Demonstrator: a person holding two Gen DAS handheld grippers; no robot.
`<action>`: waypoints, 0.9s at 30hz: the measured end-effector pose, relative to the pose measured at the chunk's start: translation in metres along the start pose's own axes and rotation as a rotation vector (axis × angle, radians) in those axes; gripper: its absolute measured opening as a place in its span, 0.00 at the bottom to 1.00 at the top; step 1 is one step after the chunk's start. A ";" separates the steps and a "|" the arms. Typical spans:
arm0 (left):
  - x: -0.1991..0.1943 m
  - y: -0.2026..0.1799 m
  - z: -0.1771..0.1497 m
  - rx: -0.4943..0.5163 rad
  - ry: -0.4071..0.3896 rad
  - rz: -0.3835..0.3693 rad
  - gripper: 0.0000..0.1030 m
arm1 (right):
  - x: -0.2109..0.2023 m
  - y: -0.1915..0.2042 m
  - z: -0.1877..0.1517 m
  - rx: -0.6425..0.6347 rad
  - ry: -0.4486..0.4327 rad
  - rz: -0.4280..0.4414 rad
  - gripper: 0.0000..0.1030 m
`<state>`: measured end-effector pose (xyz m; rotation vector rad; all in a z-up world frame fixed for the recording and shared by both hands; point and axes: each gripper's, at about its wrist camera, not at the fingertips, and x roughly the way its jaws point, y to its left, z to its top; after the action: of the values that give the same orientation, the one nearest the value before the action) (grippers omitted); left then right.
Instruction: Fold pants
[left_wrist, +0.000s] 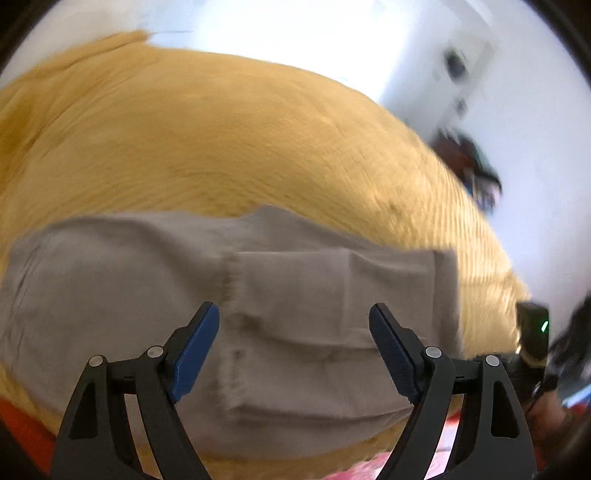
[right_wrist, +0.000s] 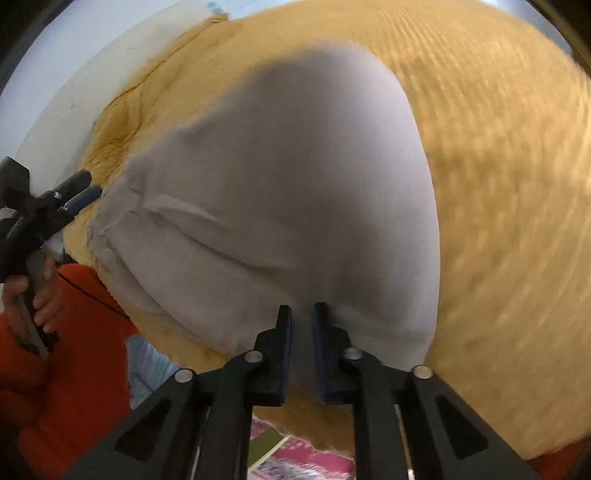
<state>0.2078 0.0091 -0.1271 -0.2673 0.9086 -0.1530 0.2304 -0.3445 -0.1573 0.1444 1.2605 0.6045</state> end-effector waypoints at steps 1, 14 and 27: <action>0.017 -0.009 0.000 0.042 0.051 0.009 0.82 | -0.004 -0.001 0.003 0.016 -0.007 0.008 0.09; 0.058 -0.007 -0.043 0.128 0.198 0.122 0.75 | 0.022 -0.020 0.125 0.091 -0.015 -0.113 0.00; 0.049 0.000 -0.053 0.136 0.229 0.100 0.75 | -0.030 -0.005 0.020 0.082 -0.027 -0.013 0.11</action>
<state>0.1951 -0.0119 -0.1950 -0.0783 1.1315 -0.1539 0.2448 -0.3594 -0.1276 0.2115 1.2596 0.5383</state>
